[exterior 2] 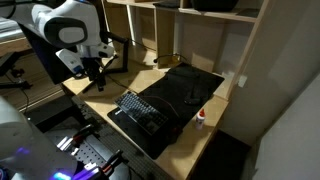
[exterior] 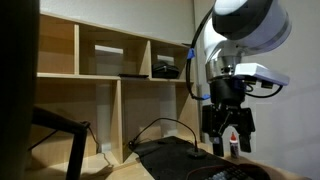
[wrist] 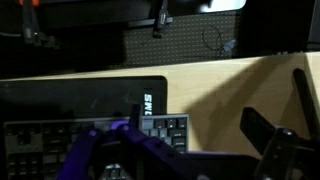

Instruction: Click on the lower left button on the keyboard

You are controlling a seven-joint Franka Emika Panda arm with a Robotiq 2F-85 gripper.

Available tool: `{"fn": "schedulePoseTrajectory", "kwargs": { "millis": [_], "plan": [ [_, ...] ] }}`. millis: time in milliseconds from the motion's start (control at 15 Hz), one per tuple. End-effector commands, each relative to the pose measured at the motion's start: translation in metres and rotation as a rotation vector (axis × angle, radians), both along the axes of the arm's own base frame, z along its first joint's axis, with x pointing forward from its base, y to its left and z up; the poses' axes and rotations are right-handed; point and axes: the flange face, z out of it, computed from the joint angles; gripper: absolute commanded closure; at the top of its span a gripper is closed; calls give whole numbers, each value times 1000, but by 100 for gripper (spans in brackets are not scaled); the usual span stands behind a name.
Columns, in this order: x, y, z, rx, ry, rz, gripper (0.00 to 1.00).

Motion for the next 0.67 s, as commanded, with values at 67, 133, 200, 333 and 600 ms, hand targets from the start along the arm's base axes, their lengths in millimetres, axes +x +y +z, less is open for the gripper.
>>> {"fn": "schedulePoseTrajectory", "kwargs": {
  "millis": [67,133,200,333,600],
  "plan": [
    [9,65,-68,60,-4,46,0],
    [11,73,-79,53,-25,41,0],
    [7,63,-51,52,-21,45,0],
    [9,70,-64,45,-6,52,0],
    [14,70,-66,26,-40,34,0]
  ]
}}
